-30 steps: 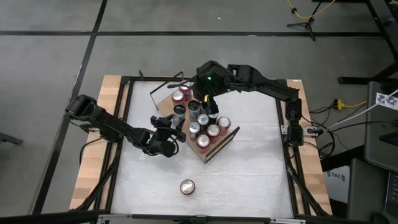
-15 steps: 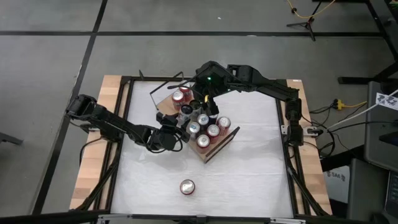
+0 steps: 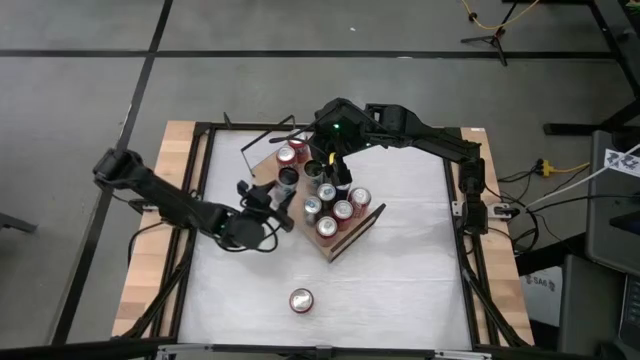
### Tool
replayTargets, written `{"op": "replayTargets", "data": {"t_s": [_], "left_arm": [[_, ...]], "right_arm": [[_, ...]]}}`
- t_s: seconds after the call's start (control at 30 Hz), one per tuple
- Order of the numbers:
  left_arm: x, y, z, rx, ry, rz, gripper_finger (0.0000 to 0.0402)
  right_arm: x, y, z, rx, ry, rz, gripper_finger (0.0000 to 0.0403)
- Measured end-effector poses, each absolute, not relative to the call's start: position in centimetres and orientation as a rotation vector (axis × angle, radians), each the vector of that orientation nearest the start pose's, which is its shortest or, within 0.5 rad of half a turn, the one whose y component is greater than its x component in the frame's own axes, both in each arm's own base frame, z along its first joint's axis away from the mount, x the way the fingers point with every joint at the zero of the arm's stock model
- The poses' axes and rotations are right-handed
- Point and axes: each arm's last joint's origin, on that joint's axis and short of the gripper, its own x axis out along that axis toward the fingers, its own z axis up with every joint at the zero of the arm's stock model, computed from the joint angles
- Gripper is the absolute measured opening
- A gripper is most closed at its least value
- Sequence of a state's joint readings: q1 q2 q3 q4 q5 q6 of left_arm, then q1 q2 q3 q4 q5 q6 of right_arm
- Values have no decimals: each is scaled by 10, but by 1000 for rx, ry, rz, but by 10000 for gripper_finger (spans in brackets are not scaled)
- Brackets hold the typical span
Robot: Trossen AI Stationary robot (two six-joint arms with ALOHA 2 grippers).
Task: Place canned beverage on shelf
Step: Put the white pink soda can on the shelf aligned with the other white pink soda cans
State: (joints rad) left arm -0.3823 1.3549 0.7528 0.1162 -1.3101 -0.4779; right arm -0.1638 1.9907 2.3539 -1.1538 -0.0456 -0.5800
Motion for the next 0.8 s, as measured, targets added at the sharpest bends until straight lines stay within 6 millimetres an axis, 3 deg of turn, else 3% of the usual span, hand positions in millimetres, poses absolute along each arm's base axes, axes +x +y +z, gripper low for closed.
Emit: {"op": "replayTargets", "data": {"t_s": [0.27,0.53,0.8], "left_arm": [[244,-66,263,67,230,710,228],[237,-41,282,149,249,617,228],[199,-13,316,164,192,543,228]], "right_arm": [[398,-64,419,-466,793,119,317],[398,-64,419,-459,793,115,317],[398,-64,419,-456,794,114,317]]}}
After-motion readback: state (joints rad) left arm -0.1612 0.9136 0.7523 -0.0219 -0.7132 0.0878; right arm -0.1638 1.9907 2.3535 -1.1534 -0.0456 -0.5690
